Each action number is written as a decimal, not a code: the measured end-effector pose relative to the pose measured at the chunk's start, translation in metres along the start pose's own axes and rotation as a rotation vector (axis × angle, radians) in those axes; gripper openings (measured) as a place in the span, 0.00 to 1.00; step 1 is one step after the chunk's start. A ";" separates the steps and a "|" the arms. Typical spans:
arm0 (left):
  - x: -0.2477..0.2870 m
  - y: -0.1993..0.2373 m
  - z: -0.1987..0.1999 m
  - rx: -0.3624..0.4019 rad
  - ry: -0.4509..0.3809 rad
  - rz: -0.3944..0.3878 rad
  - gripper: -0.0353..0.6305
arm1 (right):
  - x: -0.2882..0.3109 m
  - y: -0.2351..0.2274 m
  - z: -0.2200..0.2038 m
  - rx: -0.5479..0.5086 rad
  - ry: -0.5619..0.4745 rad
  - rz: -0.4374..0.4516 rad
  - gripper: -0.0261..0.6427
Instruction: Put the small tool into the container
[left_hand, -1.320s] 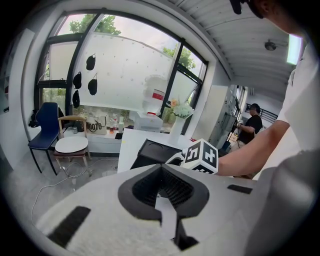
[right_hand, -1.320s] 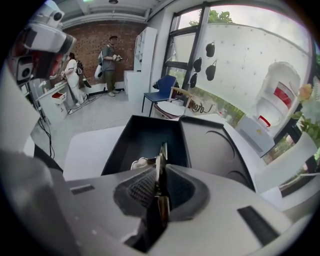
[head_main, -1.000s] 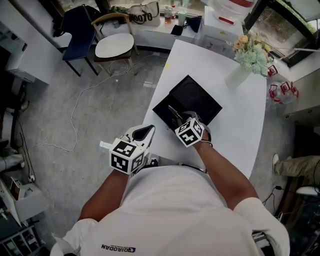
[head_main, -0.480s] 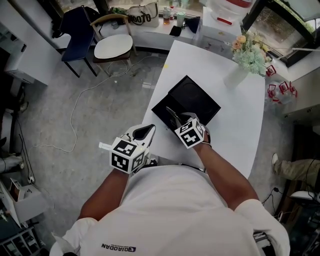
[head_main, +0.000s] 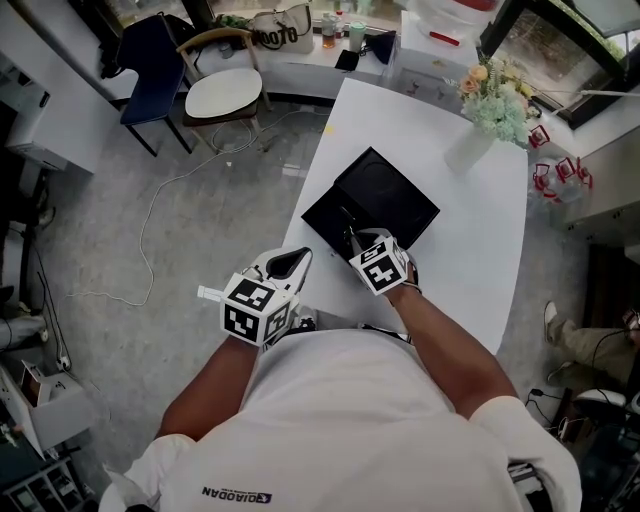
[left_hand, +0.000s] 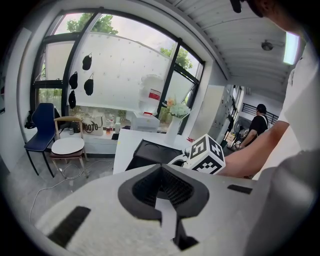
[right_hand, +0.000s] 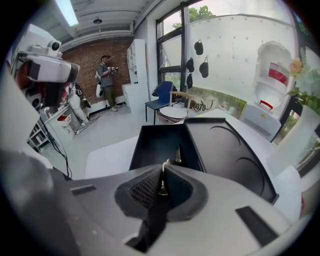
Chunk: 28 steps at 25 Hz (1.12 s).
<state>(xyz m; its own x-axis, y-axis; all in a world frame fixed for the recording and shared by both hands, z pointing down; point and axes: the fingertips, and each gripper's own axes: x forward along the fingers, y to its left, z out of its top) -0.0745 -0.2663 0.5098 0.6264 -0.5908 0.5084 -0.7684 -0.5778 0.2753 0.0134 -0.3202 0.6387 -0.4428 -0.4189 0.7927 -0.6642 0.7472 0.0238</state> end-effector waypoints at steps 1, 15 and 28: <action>-0.001 0.000 -0.001 0.000 0.000 0.003 0.07 | 0.001 -0.001 -0.001 0.000 -0.002 -0.005 0.06; -0.004 0.004 -0.005 -0.006 -0.001 0.009 0.07 | -0.006 -0.008 0.006 0.035 -0.039 -0.019 0.05; 0.016 -0.023 0.033 0.050 -0.058 -0.060 0.07 | -0.128 -0.009 0.040 0.373 -0.371 0.067 0.05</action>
<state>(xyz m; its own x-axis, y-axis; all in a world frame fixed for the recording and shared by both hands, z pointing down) -0.0421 -0.2810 0.4849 0.6790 -0.5847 0.4439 -0.7224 -0.6397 0.2625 0.0515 -0.2941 0.5128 -0.6298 -0.5818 0.5147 -0.7666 0.5724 -0.2910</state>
